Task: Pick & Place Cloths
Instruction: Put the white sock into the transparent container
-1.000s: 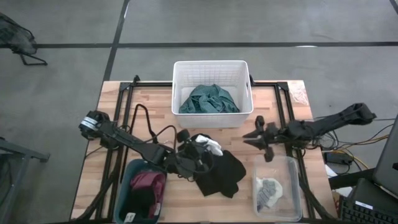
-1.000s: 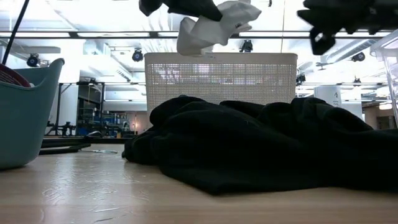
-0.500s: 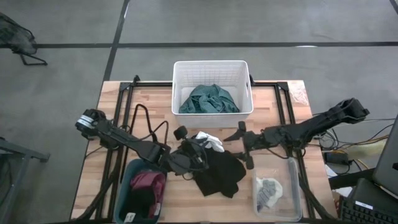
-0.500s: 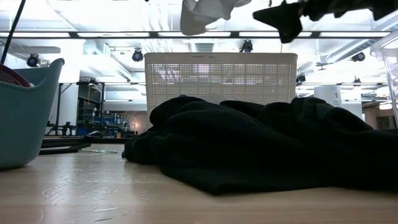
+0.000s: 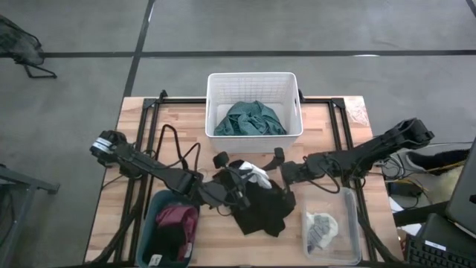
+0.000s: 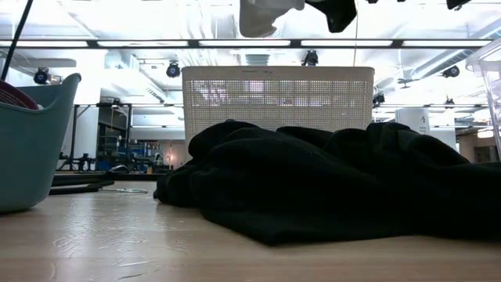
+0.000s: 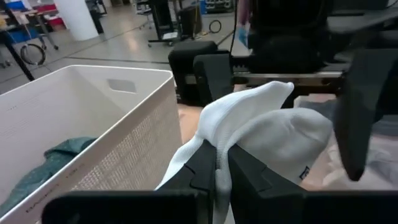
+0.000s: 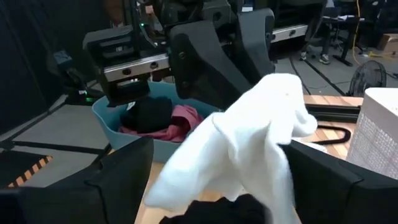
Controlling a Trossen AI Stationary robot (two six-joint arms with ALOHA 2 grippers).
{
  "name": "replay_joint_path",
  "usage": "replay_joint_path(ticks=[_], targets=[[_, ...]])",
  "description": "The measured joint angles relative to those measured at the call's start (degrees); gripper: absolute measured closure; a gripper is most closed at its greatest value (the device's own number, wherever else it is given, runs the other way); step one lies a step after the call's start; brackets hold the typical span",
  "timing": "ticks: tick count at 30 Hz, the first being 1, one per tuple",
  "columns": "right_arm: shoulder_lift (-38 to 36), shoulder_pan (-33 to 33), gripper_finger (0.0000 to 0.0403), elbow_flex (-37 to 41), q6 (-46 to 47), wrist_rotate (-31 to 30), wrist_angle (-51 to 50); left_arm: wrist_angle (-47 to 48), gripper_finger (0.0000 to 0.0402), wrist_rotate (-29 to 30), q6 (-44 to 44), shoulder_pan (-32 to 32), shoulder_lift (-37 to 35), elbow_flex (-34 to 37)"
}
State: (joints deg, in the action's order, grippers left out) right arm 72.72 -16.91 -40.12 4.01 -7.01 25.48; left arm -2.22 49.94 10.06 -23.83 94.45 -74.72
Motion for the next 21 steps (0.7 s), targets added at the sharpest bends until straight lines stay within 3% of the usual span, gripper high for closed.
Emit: replay_joint_path(ticks=[11,16,21], targets=[[0.16,0.0,0.0177,-0.2,-1.08,-0.21,0.35,-1.34,0.0371,-5.42,-1.9,0.24,-0.07,0.02],[0.14,0.02,0.0244,-0.38,-1.32,-0.26,0.59,-3.42,0.0371,-12.39,-4.3,0.5,-0.02,0.04],[0.06,0.0,0.0331,-0.66,-1.18,-0.3,-0.29,-3.6,0.0371,-12.46,-5.17,0.48,0.0,0.05]])
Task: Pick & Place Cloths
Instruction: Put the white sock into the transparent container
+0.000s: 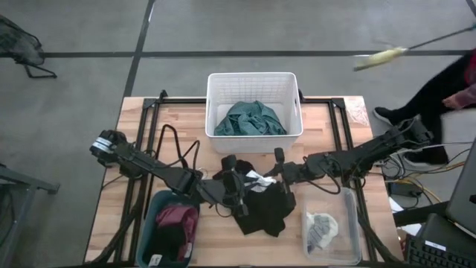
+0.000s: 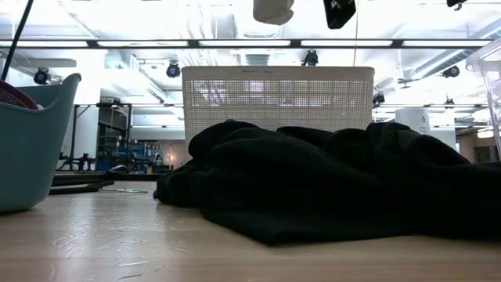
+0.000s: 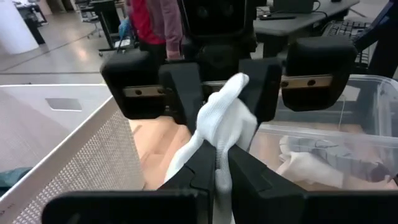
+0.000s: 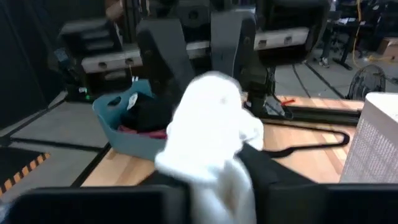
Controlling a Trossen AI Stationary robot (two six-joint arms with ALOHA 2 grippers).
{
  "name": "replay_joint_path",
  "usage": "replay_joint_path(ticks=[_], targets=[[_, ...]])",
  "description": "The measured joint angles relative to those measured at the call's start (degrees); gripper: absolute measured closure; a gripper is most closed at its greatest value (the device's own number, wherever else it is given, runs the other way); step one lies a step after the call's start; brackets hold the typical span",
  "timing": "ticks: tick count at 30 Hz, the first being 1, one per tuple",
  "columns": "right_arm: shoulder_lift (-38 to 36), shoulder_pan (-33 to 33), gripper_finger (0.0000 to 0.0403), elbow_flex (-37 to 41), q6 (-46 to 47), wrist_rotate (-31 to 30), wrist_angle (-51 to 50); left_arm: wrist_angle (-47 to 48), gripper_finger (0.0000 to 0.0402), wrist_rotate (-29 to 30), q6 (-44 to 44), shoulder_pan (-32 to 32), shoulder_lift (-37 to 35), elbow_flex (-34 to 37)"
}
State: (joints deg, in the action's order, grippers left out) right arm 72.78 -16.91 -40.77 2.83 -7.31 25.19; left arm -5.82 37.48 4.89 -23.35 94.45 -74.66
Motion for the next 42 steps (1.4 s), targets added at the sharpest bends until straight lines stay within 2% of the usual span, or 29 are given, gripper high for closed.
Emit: replay_joint_path(ticks=[2,4,10,20,27,31,35,37,42], targets=[[-0.4,0.0,0.037,0.0,-0.04,0.05,-1.29,-0.17,0.0371,0.09,-0.02,0.0,0.0,0.01],[-1.07,0.0,0.0384,0.0,-0.02,0.0,-2.66,-0.2,0.0371,0.06,-0.02,0.0,0.0,0.01],[-4.53,-0.49,0.0389,-1.14,2.52,-0.04,-10.2,-0.27,0.0371,-0.39,-1.07,0.04,0.0,-0.01],[-10.25,-5.14,0.0389,-9.72,9.02,0.21,-35.45,1.44,0.0372,-0.53,-1.66,-0.2,0.04,0.03],[-11.53,-9.56,0.0389,-22.0,19.2,0.07,-59.09,1.85,0.0372,-0.49,-1.55,-0.15,0.04,0.03],[-9.82,-12.49,0.039,-30.24,27.65,1.76,-76.86,2.62,0.0372,-0.49,-1.42,-0.17,0.04,0.03],[-7.65,-16.01,0.039,-34.72,36.79,4.0,-91.97,2.58,0.0372,-0.47,-1.14,-0.17,0.04,0.03],[-6.77,-17.98,0.039,-34.95,40.33,5.51,-96.26,2.58,0.0372,-0.47,-0.74,-0.17,0.04,0.03],[-4.29,-23.53,0.039,-33.79,45.13,10.22,-96.19,2.52,0.0372,-0.41,-0.61,-0.15,0.04,0.03]])
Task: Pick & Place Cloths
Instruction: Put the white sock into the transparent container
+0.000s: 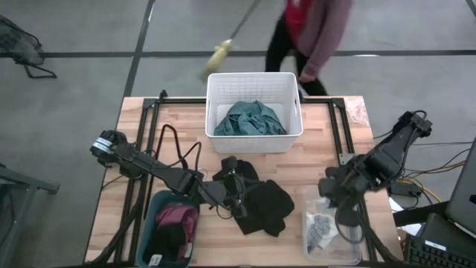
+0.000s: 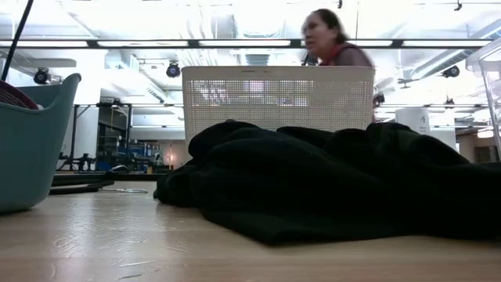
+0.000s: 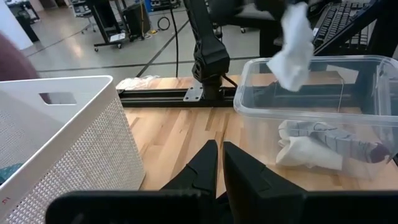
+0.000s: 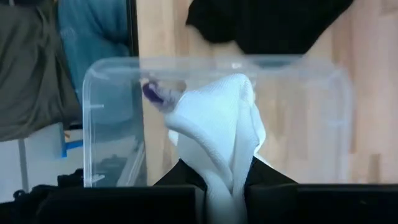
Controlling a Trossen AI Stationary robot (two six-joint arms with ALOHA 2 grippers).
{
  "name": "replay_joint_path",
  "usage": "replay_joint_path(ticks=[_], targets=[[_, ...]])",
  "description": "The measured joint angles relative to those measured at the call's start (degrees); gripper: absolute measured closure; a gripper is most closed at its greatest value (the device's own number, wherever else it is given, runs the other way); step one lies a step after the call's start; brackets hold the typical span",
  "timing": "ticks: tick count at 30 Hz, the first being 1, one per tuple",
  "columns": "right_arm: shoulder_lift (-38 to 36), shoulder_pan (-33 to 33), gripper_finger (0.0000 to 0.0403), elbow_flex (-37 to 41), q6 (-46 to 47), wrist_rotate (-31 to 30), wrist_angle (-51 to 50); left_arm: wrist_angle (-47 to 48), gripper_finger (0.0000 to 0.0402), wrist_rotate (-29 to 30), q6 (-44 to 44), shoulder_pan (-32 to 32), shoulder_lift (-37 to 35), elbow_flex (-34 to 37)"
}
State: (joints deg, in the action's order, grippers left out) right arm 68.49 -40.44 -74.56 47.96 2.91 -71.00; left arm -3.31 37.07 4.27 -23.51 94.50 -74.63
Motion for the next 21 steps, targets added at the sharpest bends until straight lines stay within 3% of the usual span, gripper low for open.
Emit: replay_joint_path(ticks=[4,10,21], targets=[[3.9,-4.05,0.039,0.26,6.3,0.16,-0.17,-0.05,0.0372,0.26,0.28,0.22,0.0,0.0],[12.09,-7.0,0.039,0.32,9.87,1.99,-1.06,0.21,0.0372,1.0,7.61,0.25,-0.02,0.0],[23.29,-6.96,0.0369,0.37,1.77,6.13,-1.27,3.55,0.0372,-1.32,8.36,0.23,-0.04,0.0]])
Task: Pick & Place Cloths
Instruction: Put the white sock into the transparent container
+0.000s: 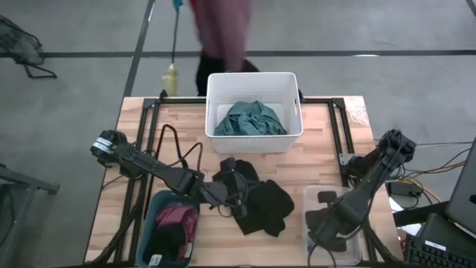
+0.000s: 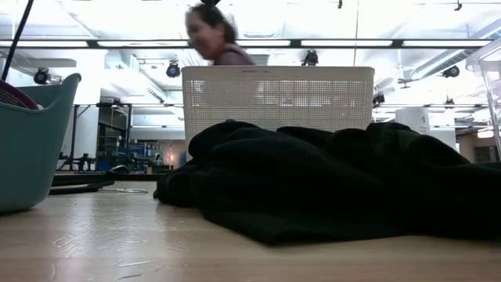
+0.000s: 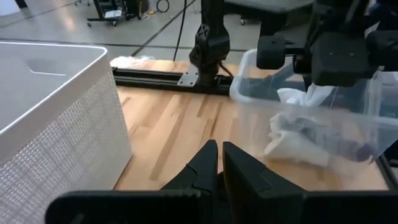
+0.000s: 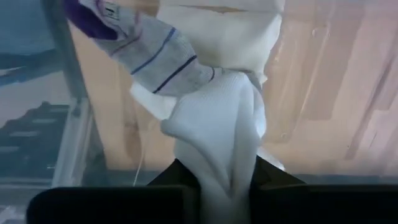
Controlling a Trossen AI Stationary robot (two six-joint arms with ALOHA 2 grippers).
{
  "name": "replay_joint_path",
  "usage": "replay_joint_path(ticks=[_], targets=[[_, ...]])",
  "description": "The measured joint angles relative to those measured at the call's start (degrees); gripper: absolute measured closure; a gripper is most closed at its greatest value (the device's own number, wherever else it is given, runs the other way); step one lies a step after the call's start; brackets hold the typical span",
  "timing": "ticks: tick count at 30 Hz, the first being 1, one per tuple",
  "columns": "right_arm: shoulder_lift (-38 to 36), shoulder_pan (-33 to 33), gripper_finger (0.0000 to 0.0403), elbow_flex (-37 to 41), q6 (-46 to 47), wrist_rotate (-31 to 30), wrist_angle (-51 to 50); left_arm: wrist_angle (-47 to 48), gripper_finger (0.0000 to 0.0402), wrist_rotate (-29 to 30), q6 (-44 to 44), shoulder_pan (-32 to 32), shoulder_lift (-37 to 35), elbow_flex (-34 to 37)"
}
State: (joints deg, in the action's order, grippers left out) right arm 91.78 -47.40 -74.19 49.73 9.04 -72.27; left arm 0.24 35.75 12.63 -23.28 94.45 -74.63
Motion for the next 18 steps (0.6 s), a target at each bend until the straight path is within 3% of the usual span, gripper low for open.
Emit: replay_joint_path(ticks=[8,12,18], targets=[[1.17,0.15,0.0304,0.0,3.5,-4.17,-1.33,8.9,0.0371,0.06,4.92,0.03,-0.02,0.0],[-0.82,0.35,0.0267,-0.38,5.76,-7.57,-2.06,12.03,0.0371,0.07,8.68,0.03,-0.02,0.0],[-5.07,0.34,0.0212,-0.93,8.14,-7.87,-3.34,12.43,0.0371,0.06,8.84,0.01,-0.02,0.07]])
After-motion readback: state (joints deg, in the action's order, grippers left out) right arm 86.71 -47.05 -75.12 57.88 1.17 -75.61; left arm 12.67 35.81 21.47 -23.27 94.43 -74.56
